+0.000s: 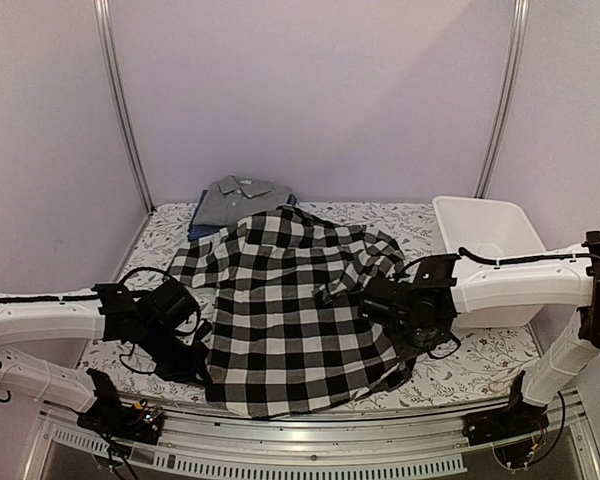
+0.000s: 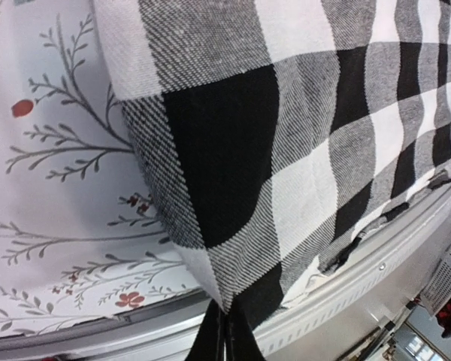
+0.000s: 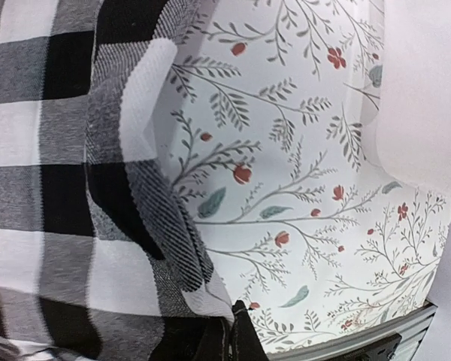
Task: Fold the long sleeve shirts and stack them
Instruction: Flatten out the crumpled shirt at the center of the board, then adjust the sleeve at the center of the board.
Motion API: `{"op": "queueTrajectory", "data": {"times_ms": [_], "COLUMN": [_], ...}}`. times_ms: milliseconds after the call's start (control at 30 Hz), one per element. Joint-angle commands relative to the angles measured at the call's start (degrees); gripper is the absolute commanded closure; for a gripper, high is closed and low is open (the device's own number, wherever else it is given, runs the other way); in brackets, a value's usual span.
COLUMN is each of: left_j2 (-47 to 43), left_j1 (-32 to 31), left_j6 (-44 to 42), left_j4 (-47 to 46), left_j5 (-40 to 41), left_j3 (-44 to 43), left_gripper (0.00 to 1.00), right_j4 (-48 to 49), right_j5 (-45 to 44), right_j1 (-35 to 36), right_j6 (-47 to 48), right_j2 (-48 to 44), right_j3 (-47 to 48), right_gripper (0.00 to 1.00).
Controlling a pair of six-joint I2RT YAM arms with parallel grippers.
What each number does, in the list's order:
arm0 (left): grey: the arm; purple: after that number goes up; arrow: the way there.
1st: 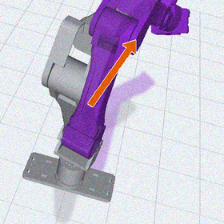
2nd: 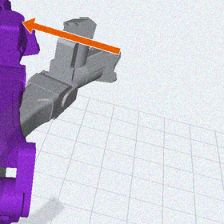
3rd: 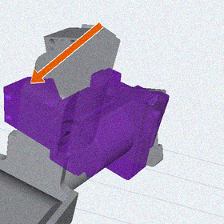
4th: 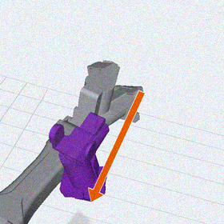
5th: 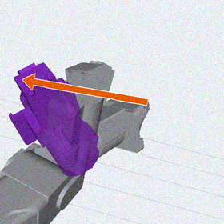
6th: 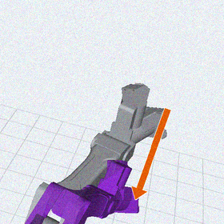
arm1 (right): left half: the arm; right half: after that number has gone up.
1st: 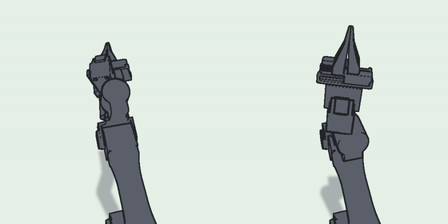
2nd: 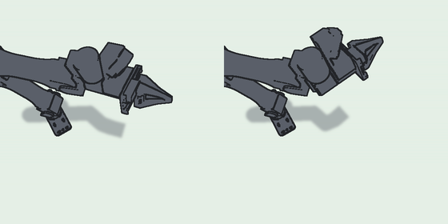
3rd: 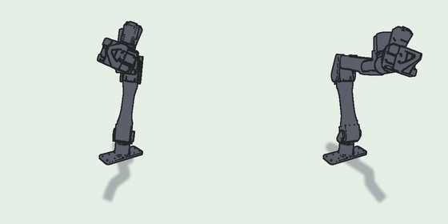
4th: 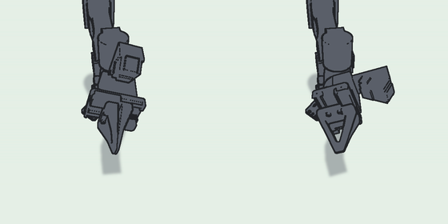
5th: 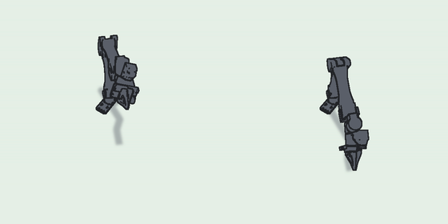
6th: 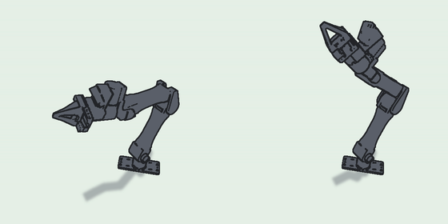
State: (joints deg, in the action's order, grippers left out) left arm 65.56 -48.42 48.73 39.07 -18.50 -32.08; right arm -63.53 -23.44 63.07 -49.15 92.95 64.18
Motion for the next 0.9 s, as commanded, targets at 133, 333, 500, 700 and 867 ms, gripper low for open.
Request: {"op": "queueTrajectory", "data": {"times_ms": [133, 333, 500, 700, 867], "left_j2": [-2.3, -3.31, -2.49, 0.61, 7.78], "left_j1": [1.86, 2.28, 5.06, 18.67, 30.93], "left_j6": [-5.63, -6.4, -8.98, -15.64, -17.66], "left_j4": [19.73, 19.56, 21.71, 18.73, 5.71], "left_j5": [-0.91, -4.73, 0.27, 6.04, 9.18], "left_j3": [-4.43, -3.86, -10.35, -18.62, -20.96], "left_gripper": [1.0, 0.79, 0.51, 0.46, 0.45], "right_j4": [-2.93, -1.88, -5.53, -0.52, 12.24], "right_j5": [9.88, 12.91, 7.61, 3.3, 2.96], "right_j1": [3.91, 7.51, 6.75, 1.97, -5.99], "right_j6": [-6.79, -9.62, -8.36, -0.21, 7.88], "right_j2": [-7.04, -8.73, -8.11, -1.47, 3.8], "right_j3": [-12.21, -12.78, -1.94, 9.85, 14.29], "right_gripper": [1.0, 0.82, 0.48, 0.34, 0.28]}}
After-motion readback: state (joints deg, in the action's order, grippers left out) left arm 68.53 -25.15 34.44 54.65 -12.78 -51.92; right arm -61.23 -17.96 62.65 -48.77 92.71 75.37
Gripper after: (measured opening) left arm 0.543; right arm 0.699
